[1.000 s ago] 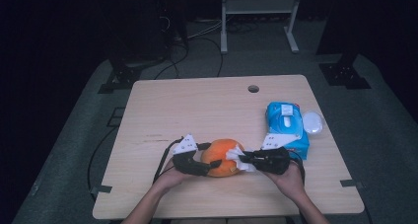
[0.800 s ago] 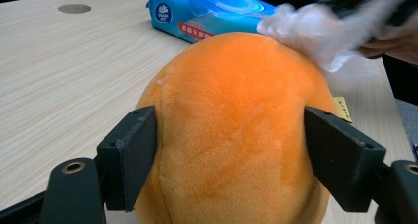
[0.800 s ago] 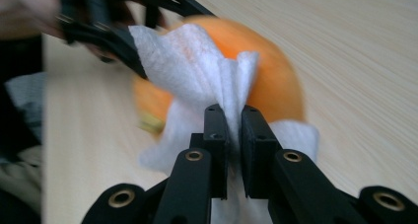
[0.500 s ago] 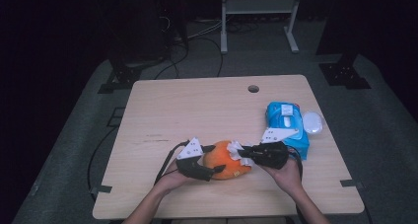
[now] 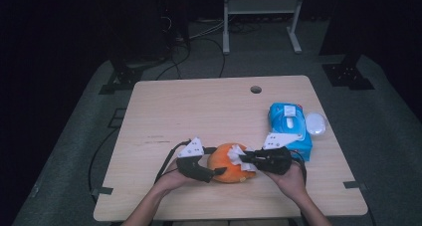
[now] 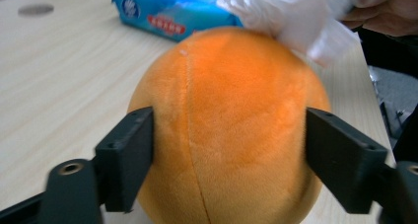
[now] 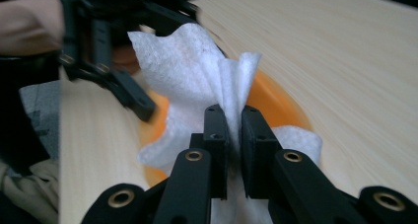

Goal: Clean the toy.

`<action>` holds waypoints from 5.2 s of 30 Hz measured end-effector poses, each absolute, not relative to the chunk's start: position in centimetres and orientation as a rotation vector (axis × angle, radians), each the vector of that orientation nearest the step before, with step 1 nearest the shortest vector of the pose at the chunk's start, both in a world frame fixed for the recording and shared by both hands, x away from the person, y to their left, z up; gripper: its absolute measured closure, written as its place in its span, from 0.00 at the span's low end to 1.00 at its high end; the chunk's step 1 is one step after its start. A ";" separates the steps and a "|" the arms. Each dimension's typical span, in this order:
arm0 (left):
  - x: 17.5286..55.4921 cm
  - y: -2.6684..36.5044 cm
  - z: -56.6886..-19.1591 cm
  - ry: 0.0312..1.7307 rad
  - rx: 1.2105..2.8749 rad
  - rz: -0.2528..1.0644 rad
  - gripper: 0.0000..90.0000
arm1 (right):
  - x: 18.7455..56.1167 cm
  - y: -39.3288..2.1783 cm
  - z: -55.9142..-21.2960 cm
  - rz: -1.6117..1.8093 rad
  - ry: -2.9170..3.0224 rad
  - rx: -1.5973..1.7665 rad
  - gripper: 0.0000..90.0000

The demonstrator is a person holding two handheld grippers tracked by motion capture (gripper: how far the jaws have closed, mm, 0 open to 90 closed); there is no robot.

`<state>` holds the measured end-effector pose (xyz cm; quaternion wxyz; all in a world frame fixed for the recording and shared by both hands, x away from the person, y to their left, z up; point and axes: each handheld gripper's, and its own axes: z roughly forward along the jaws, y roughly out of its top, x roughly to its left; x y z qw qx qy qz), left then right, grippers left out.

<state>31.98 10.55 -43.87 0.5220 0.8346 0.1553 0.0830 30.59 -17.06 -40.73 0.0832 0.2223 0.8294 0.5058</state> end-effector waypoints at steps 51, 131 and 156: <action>30.6 8.2 -43.9 0.291 2.018 0.328 0.32 | 30.3 -18.6 -39.6 1.299 2.397 0.682 0.91; 31.3 9.2 -44.3 0.341 1.996 0.189 0.31 | 29.9 -15.2 -40.3 1.384 2.493 0.635 0.91; 31.7 10.1 -44.3 0.345 1.985 0.196 0.40 | 30.9 -17.8 -41.2 1.414 2.464 0.743 0.91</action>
